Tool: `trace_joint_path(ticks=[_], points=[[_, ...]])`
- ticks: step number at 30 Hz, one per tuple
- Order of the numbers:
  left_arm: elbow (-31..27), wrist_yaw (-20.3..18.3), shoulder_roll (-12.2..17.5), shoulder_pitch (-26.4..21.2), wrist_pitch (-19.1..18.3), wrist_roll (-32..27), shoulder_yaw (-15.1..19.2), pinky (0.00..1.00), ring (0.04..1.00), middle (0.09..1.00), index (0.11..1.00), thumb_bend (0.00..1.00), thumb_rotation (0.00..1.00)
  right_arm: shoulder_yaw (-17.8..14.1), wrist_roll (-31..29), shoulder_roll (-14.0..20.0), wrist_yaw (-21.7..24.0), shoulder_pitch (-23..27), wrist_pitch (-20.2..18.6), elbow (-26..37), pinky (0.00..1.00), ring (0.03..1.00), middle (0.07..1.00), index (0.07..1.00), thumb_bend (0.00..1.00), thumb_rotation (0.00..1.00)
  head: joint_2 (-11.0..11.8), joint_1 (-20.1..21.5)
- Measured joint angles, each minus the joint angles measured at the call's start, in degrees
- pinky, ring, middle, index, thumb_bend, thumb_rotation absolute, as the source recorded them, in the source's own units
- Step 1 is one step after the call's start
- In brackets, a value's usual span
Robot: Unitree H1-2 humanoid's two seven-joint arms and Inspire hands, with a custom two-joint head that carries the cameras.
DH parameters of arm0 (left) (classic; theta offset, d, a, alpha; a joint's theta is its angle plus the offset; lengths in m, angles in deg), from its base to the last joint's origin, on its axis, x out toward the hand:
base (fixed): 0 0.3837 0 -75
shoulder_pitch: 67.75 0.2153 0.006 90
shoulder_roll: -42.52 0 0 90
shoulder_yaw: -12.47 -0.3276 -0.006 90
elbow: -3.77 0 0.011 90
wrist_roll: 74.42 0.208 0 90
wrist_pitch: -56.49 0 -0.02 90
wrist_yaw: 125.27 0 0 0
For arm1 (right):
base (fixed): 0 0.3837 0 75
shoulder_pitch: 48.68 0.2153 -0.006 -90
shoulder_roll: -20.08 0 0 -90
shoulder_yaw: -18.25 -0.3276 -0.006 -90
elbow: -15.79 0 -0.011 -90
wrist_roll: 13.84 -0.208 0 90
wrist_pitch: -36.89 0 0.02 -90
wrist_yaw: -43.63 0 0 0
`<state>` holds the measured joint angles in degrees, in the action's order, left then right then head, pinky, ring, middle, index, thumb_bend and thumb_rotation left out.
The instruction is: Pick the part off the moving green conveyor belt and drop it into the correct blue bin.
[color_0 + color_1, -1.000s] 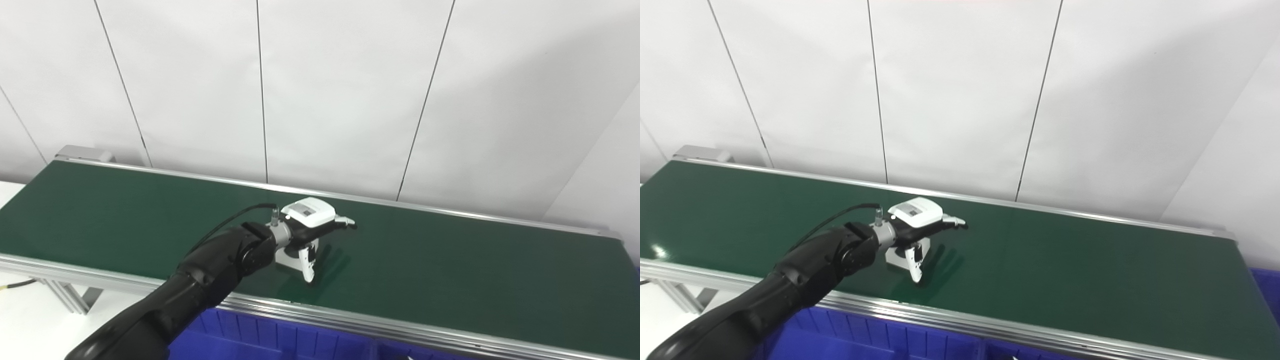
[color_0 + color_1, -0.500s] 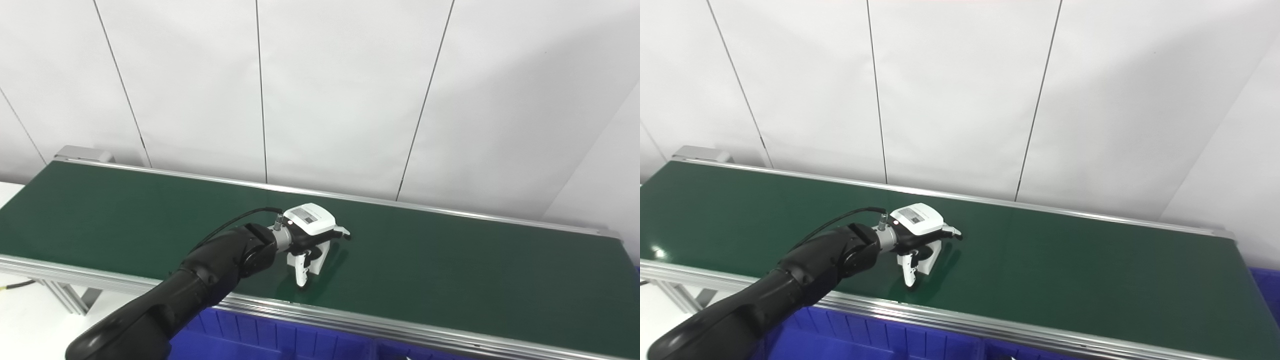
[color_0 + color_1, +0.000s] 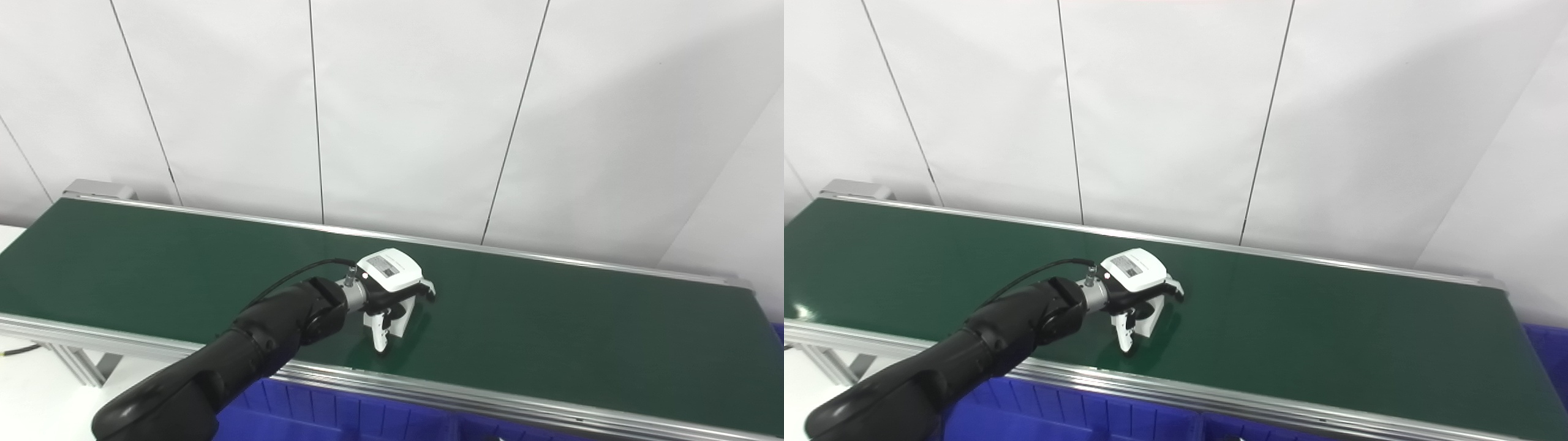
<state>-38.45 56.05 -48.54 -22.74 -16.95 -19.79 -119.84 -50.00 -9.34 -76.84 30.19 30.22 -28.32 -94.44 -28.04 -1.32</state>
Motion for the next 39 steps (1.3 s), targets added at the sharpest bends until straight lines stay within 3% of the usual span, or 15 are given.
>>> trace_joint_path(ticks=[2,5,14,28,33,39], points=[[0.85,1.34,-0.36,-0.33,0.00,0.51,-0.70,0.37,0.426,0.536,0.575,0.56,0.00,0.02,0.05,0.00,0.00,0.01,0.00,0.01,0.86,0.842,0.896,0.838,0.88,1.00,0.00,0.00],[1.68,2.56,-0.81,-0.87,0.33,0.96,-1.61,0.31,0.384,0.491,0.533,0.50,0.00,0.02,0.04,-0.03,0.00,0.02,0.00,0.02,0.86,0.843,0.895,0.834,0.87,0.99,0.00,0.00],[2.16,3.99,-0.84,-0.88,0.69,0.94,-1.66,0.33,0.394,0.509,0.520,0.50,0.00,0.04,0.05,-0.03,0.00,-0.01,0.00,0.06,0.87,0.855,0.901,0.839,0.87,0.99,-0.35,0.18],[0.50,0.07,-0.50,-1.14,0.56,0.93,-1.00,0.35,0.408,0.508,0.515,0.50,0.00,0.01,-0.21,-0.06,0.23,0.02,0.00,0.05,0.85,0.838,0.900,0.835,0.88,0.99,-0.35,0.00],[-4.02,-3.63,1.59,-0.18,0.21,0.83,0.39,0.37,0.407,0.516,0.519,0.50,0.00,0.02,-0.20,-0.06,0.28,0.07,0.00,0.02,0.85,0.830,0.899,0.842,0.86,1.00,-0.62,-0.26],[-16.11,-10.30,4.14,1.08,0.05,-3.20,4.29,0.38,0.426,0.542,0.487,0.50,0.00,-0.06,-0.20,-0.04,0.59,0.59,0.00,-0.07,0.85,0.834,0.900,0.842,0.86,1.00,-2.19,-2.01]])
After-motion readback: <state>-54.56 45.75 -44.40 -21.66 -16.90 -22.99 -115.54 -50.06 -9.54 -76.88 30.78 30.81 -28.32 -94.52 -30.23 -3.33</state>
